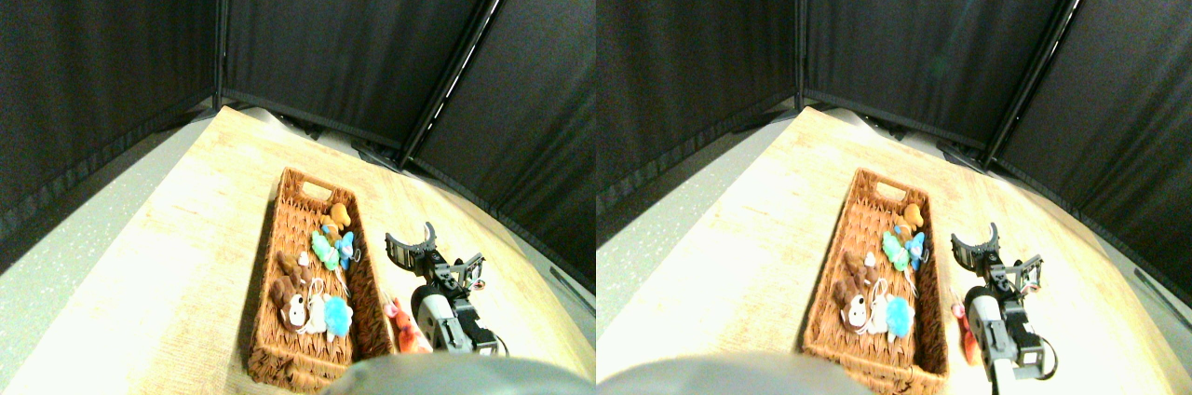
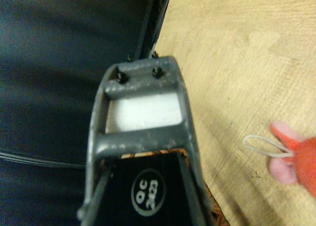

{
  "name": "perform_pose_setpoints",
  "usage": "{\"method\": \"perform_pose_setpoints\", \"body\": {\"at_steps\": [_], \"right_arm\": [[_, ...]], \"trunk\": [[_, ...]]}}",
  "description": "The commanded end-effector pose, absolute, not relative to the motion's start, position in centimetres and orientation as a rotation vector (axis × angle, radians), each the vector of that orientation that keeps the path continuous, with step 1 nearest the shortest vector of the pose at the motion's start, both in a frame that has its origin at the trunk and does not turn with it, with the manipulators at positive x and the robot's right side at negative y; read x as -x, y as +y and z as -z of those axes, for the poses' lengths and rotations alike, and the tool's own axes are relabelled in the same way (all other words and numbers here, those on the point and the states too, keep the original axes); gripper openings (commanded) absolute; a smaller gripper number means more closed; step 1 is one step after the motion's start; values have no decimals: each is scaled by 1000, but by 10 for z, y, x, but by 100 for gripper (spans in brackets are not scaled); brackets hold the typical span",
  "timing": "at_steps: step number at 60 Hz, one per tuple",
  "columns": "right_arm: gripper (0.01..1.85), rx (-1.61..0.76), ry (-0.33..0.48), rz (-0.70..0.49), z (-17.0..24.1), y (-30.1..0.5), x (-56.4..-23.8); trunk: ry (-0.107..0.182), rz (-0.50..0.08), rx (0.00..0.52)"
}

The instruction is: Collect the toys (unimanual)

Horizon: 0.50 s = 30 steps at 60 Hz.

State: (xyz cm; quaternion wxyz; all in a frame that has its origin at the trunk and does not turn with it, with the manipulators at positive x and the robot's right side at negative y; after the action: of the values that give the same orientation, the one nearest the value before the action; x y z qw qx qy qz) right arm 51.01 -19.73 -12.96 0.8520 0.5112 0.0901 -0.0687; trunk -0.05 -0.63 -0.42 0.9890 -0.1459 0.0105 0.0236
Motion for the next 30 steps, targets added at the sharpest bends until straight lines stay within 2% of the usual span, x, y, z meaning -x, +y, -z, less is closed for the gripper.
{"method": "perform_pose_setpoints", "body": {"at_steps": [1, 10, 20, 26, 30], "right_arm": [[76, -1066, 79, 108, 116, -243, -502], [78, -1093, 69, 126, 121, -253, -491], [91, -1173, 81, 221, 144, -249, -463], [92, -1186, 90, 243, 156, -248, -452], [87, -1249, 105, 260, 165, -246, -445]], "trunk": [[33, -3, 257], [43, 6, 244], [53, 7, 235], [56, 7, 233], [58, 8, 230]]}}
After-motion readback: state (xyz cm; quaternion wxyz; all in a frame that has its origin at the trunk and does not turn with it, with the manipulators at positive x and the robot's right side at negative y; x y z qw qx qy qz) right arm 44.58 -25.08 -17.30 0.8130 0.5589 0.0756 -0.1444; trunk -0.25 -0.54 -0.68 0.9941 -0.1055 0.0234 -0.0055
